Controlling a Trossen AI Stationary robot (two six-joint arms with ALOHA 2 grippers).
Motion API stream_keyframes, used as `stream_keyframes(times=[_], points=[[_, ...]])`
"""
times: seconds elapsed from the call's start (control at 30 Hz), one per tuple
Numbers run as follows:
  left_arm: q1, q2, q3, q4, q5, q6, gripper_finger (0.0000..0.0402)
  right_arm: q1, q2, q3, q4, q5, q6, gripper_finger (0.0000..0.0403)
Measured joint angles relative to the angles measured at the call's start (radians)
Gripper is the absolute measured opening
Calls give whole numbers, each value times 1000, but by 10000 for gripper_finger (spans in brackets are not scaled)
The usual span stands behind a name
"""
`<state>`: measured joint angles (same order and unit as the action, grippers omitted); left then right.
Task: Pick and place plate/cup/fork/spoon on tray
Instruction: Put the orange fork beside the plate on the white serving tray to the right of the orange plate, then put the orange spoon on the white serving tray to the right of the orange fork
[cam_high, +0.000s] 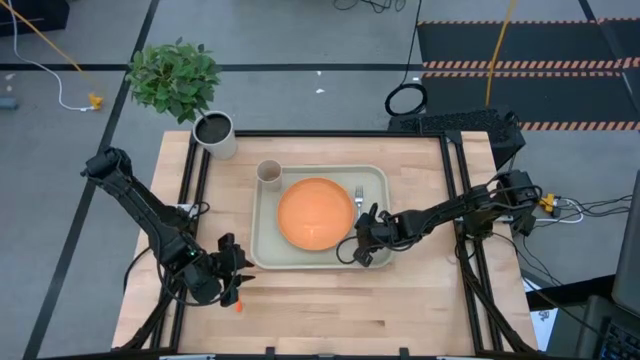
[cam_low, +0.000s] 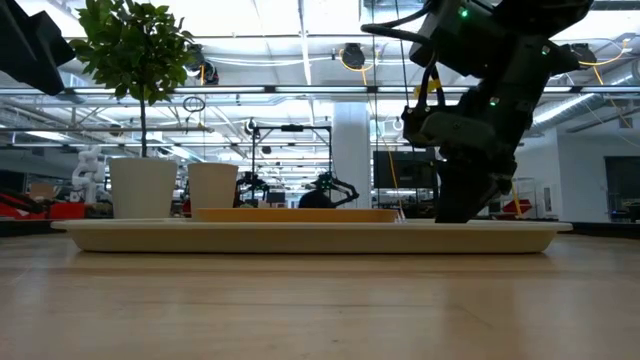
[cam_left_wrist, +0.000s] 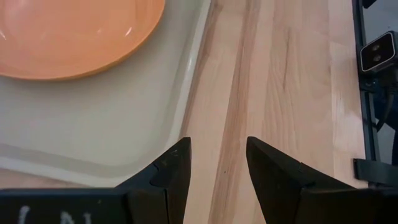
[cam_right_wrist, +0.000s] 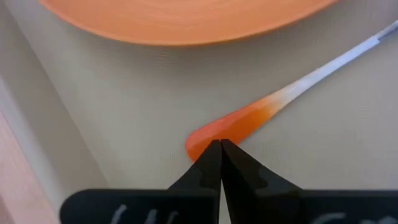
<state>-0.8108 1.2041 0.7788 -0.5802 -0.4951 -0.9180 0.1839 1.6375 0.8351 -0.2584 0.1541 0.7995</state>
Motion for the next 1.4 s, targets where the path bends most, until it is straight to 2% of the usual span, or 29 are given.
stream_keyframes(times=[0.4, 0.67, 0.8, 0.93, 1.07, 1.2, 1.3, 1.4], points=[[0, 0, 0, 2, 0, 20, 157, 2, -91, -2, -3, 0, 0, 0], [-4, 0, 0, 2, 1, 68, 157, 55, -172, -2, 1, 26, -22, 0], [-47, 23, 0, 24, 6, 138, 156, 103, -236, -2, 6, 33, -22, 0], [-117, 74, 1, 44, 12, 186, 156, 158, -306, -2, 20, 109, -27, 0], [-159, 145, 1, 58, 78, 209, 156, 195, -369, 0, 40, 191, -34, 0], [-168, 200, 1, 51, 197, 197, 156, 224, -396, 0, 67, 238, -34, 0], [-167, 222, 1, 18, 238, 194, 156, 236, -399, 0, 79, 240, -33, 0], [-167, 231, 1, -53, 254, 280, 156, 245, -397, 0, 76, 241, -28, 0]])
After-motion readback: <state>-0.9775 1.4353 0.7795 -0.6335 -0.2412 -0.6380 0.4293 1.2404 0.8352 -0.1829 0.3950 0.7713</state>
